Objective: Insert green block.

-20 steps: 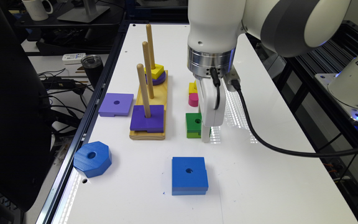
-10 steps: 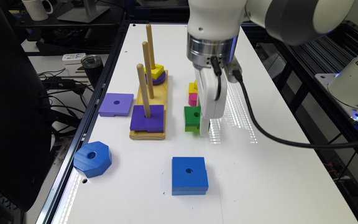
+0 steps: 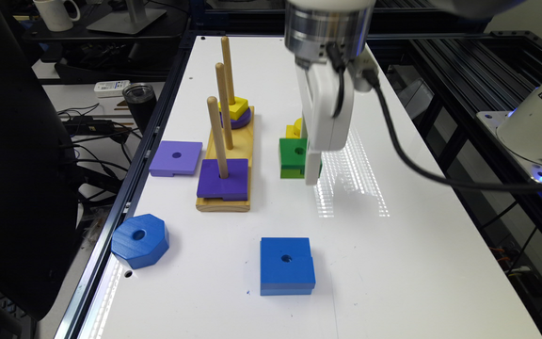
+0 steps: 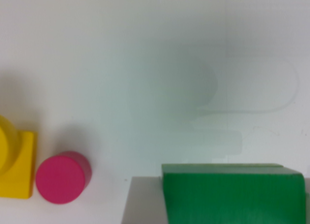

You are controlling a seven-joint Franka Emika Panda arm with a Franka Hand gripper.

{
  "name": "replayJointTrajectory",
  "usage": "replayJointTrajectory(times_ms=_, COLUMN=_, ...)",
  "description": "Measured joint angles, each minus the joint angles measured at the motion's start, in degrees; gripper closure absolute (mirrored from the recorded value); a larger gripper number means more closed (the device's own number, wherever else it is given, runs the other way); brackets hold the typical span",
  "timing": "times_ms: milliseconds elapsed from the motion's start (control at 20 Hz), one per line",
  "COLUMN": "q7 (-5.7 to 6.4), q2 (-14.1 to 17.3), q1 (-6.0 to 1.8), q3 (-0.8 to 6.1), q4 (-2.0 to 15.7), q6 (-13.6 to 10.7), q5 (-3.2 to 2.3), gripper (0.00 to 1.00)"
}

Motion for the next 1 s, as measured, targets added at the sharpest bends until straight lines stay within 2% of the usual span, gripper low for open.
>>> replayJointTrajectory(times_ms=100, q7=-1.19, q2=-1.8, q1=-0.58, q3=0.44, q4=0.04, q6=-1.6, q5=1.36, gripper=1.0)
replayJointTrajectory(times_ms=150, q7=-1.81, q2=-2.8, q1=-0.91, q3=0.7, q4=0.07, q6=-2.5, q5=2.22, gripper=1.0)
replayJointTrajectory(times_ms=250, q7=-2.84, q2=-4.5, q1=-1.46, q3=1.17, q4=0.15, q6=-4.0, q5=3.5, gripper=1.0)
replayJointTrajectory(times_ms=450, q7=-4.74, q2=-7.7, q1=-2.51, q3=1.95, q4=0.53, q6=-7.1, q5=5.69, gripper=1.0)
replayJointTrajectory(times_ms=600, q7=-5.77, q2=-9.6, q1=-3.22, q3=2.46, q4=1.04, q6=-9.1, q5=7.01, gripper=1.0)
replayJointTrajectory(times_ms=800, q7=-6.74, q2=-11.5, q1=-4.11, q3=3.06, q4=1.91, q6=-11.5, q5=8.18, gripper=1.0)
replayJointTrajectory(times_ms=1000, q7=-7.52, q2=-12.8, q1=-4.95, q3=3.55, q4=2.99, q6=-13.7, q5=9.05, gripper=1.0)
